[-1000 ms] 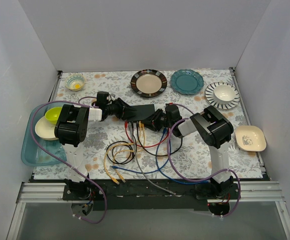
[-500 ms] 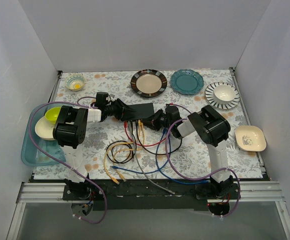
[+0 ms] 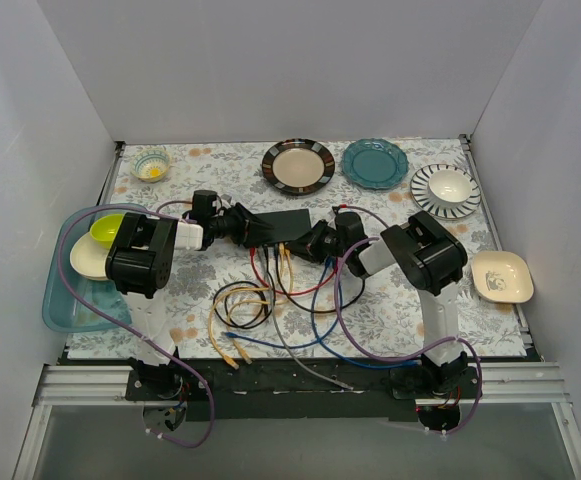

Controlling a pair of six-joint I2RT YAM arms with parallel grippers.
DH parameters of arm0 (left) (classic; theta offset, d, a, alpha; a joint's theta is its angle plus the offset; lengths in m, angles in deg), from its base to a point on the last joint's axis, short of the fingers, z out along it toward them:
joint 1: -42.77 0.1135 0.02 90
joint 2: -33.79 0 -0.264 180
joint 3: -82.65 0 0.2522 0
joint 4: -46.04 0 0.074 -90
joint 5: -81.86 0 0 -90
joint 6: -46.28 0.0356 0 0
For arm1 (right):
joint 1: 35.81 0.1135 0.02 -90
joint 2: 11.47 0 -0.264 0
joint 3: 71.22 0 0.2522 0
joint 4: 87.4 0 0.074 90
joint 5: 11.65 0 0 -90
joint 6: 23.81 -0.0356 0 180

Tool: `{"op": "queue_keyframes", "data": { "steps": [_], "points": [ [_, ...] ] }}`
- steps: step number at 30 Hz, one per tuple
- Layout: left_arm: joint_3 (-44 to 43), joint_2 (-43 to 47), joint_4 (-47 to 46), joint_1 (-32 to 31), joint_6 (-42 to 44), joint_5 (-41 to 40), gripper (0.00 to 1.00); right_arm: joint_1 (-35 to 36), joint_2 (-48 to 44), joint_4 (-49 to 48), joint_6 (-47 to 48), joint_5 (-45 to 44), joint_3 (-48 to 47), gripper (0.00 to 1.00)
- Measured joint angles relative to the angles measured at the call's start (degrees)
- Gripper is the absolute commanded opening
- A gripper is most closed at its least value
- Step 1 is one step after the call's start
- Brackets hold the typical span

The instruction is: Pull the plug from the switch port

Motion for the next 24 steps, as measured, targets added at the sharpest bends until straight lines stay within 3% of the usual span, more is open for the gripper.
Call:
{"op": "queue_keyframes", "data": {
  "steps": [15, 24],
  "points": [
    [0.09, -0.39, -0.48, -0.24, -1.36, 0.83, 0.37, -0.35, -7.48, 9.03, 14.53, 1.95, 4.15, 0.01],
    [0.09, 0.52, 0.24, -2.36, -0.07, 0.98, 0.38, -1.44, -8.24, 9.14, 15.5, 4.24, 5.53, 0.01]
  ]
}}
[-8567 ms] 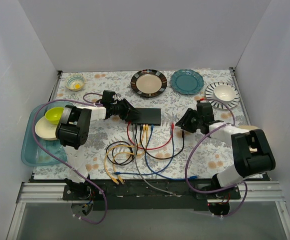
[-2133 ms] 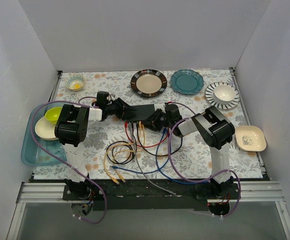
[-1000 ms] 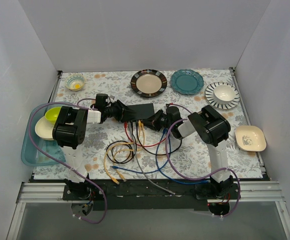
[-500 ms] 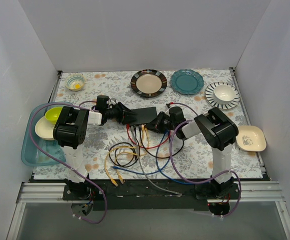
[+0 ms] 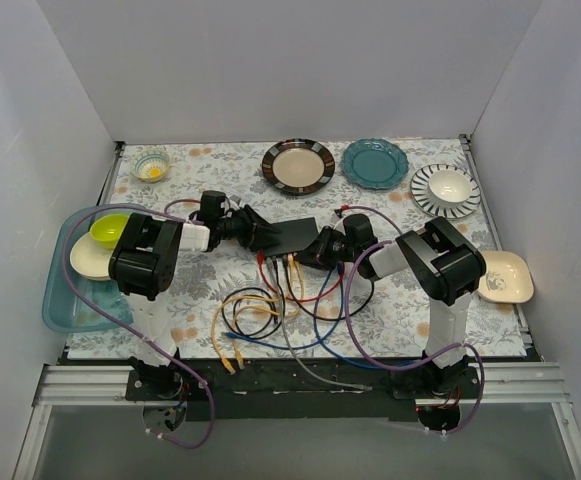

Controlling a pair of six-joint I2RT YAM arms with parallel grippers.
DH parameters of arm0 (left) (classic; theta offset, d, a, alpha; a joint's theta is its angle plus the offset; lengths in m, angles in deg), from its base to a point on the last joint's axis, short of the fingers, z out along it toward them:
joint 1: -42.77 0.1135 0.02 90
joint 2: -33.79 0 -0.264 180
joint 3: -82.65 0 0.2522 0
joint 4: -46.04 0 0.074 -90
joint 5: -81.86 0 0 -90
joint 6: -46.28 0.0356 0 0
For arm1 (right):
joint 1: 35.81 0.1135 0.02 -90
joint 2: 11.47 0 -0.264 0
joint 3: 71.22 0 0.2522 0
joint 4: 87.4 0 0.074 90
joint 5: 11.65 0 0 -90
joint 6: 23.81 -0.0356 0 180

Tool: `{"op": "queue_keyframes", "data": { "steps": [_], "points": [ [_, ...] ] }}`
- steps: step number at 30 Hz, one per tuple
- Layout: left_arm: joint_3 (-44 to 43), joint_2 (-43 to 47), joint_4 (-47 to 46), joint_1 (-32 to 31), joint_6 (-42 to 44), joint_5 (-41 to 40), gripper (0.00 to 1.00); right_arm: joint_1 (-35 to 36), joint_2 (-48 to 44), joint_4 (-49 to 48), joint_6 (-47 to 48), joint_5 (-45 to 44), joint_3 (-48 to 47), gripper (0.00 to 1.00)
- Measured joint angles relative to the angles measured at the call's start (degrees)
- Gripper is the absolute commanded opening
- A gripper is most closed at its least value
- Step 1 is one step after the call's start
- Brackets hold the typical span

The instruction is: Pull the plug from the switch port

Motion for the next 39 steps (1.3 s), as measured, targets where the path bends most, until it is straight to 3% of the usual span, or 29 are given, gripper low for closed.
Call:
{"op": "queue_keyframes", "data": {
  "steps": [9, 26, 32, 35, 36, 39],
  "points": [
    [2.1, 1.25, -0.13, -7.69, 2.25, 1.29, 0.37, -0.13, 0.04, 0.72, 0.13, 0.68, -0.31, 0.01],
    [-3.45, -1.09, 5.66, -6.32, 3.43, -0.66, 0.37, -0.31, -5.27, 3.91, 3.67, 2.21, 5.09, 0.01],
    [-3.45, -0.61, 6.25, -3.72, 3.54, -1.27, 0.38, -2.62, -12.85, 17.35, 9.49, -4.15, 5.38, 0.01],
    [-3.45, 0.02, 7.02, -1.27, 3.87, -2.19, 0.38, -4.63, -15.98, 23.04, 12.57, -7.89, 5.11, 0.21],
    [-3.45, 0.24, 7.21, -0.63, 3.91, -2.4, 0.39, -5.05, -16.96, 24.68, 13.64, -9.11, 5.11, 0.33],
    [-3.52, 0.55, 7.23, 1.07, 3.93, -3.02, 0.4, -5.29, -19.28, 28.17, 15.32, -11.72, 4.66, 0.45]
  ]
}}
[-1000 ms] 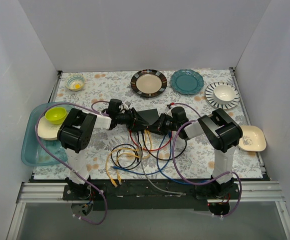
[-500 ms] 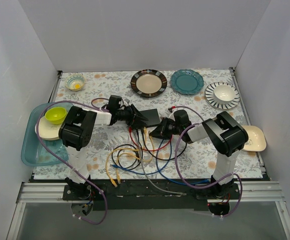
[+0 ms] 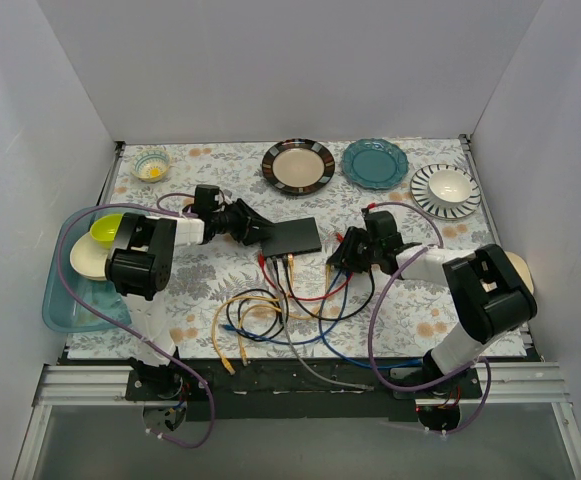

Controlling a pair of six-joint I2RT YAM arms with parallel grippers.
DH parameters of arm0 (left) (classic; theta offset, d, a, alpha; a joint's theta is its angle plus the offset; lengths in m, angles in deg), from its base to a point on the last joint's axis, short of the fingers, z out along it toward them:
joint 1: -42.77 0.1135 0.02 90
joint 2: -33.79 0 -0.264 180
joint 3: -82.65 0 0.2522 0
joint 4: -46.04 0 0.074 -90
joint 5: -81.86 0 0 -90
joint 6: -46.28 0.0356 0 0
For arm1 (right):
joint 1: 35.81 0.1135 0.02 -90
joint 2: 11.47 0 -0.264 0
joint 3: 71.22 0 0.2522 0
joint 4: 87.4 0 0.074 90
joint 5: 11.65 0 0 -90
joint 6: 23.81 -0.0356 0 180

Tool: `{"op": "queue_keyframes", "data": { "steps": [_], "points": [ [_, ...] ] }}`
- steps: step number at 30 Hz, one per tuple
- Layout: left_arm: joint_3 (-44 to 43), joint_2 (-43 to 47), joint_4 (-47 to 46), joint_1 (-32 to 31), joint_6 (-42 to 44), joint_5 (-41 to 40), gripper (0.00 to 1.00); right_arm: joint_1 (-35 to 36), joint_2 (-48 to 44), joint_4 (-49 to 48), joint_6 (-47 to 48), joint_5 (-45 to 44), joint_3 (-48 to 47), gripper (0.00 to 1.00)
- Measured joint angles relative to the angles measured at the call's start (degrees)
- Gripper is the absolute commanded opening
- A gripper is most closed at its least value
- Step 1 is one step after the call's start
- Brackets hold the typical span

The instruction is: Pull the plug from the switch port

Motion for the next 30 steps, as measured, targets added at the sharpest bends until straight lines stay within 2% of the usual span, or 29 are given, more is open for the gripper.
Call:
{"op": "queue_keyframes", "data": {
  "steps": [4, 9, 13, 18, 30],
  "points": [
    [-0.11, 0.0, -0.2, 0.24, -0.48, -0.24, 0.4, 1.77, -1.99, 4.79, 2.64, -4.28, -3.08, 0.49],
    [-0.11, -0.02, -0.61, 0.13, -1.4, -0.39, 0.4, 5.55, -1.31, 5.51, 3.8, -4.28, -9.75, 0.49],
    [-0.11, -0.02, -1.29, 0.11, -2.01, -0.39, 0.4, 8.02, 3.96, 1.51, 2.89, -0.46, -13.49, 0.46],
    [-0.04, -0.02, -1.97, 0.11, -2.23, -0.35, 0.4, 9.53, 12.2, -2.43, -1.33, 4.87, -12.72, 0.46],
    [1.7, -0.02, -3.39, 0.11, -2.38, 0.55, 0.4, 9.46, 16.24, -15.17, -14.1, 7.61, -10.27, 0.43]
  ]
}}
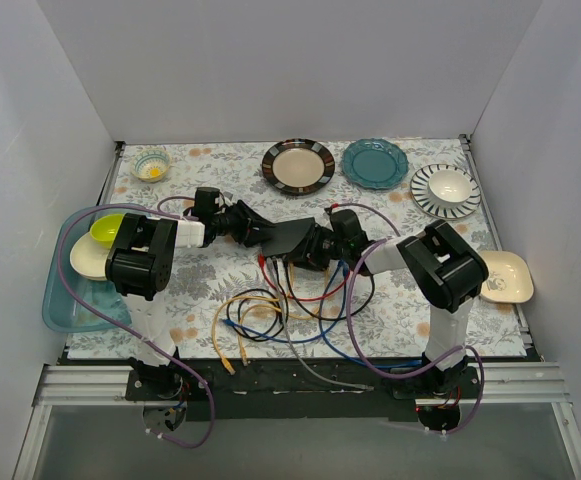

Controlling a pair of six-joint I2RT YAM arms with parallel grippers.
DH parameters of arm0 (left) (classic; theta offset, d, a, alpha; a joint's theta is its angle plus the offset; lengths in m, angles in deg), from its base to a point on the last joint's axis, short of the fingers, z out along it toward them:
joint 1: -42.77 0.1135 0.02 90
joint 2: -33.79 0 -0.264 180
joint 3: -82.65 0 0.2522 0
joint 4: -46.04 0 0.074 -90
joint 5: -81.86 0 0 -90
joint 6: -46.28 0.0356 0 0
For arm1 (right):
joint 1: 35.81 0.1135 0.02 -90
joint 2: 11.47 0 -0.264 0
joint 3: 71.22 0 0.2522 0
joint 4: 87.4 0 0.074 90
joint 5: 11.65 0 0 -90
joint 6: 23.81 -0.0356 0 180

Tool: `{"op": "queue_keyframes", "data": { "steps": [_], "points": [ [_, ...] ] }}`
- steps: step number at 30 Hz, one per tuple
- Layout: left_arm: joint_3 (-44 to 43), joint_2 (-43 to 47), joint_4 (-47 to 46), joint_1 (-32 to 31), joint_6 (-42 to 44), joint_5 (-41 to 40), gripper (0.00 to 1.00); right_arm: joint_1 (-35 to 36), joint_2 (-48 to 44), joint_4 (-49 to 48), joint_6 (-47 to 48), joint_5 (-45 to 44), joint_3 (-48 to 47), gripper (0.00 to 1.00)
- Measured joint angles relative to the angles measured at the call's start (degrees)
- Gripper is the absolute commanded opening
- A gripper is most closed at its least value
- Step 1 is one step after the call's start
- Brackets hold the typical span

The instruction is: Pull the plug from the switch port

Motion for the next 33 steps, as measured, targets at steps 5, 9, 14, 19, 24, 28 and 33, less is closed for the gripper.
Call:
{"op": "queue_keyframes", "data": {
  "steps": [5, 9, 14, 19, 24, 28, 33],
  "points": [
    [0.24, 0.02, -0.28, 0.0, 0.0, 0.17, 0.4, -0.57, 1.22, -7.1, -7.61, -0.48, 2.97, 0.4],
    [0.46, 0.09, -0.48, 0.0, 0.09, 0.26, 0.4, -0.92, 2.69, -12.13, -12.81, -0.81, 4.55, 0.35],
    [0.55, 0.15, -0.46, 0.0, 0.42, 0.31, 0.4, -1.07, 4.48, -16.33, -17.16, -1.16, 5.22, 0.34],
    [0.59, 0.42, -0.2, -0.04, 1.25, 0.15, 0.4, -1.29, 5.75, -19.52, -20.74, -1.4, 5.73, 0.35],
    [0.87, 0.66, -0.07, -0.09, 1.64, 0.13, 0.4, -1.29, 6.69, -21.68, -23.52, -1.57, 5.73, 0.4],
    [0.92, 0.72, -0.07, -0.26, 1.7, 0.11, 0.4, -1.29, 7.39, -23.19, -25.33, -1.84, 5.73, 0.39],
    [0.94, 0.81, 0.13, -0.37, 2.12, 0.11, 0.39, -1.29, 8.26, -24.17, -26.36, -2.05, 5.6, 0.26]
  ]
}}
